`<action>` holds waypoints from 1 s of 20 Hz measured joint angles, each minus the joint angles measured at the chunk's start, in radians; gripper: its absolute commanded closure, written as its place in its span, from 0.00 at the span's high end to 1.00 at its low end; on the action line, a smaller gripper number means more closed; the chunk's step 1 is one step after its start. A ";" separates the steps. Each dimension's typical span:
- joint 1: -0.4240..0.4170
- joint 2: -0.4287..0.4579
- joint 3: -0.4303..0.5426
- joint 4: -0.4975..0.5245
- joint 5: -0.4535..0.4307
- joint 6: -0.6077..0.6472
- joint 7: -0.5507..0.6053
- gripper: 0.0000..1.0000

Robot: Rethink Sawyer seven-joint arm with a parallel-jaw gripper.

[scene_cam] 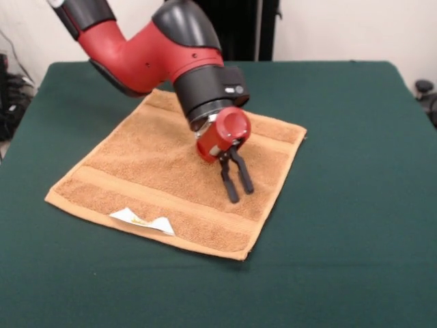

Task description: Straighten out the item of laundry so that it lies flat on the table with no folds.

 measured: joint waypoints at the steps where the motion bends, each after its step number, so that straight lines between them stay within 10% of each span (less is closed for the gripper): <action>1: 0.002 0.000 0.000 0.005 0.000 0.000 0.000 1.00; 13: 0.049 -0.012 0.000 0.095 0.025 0.002 0.000 1.00; 20: 0.091 -0.166 0.000 0.167 0.134 0.072 0.000 1.00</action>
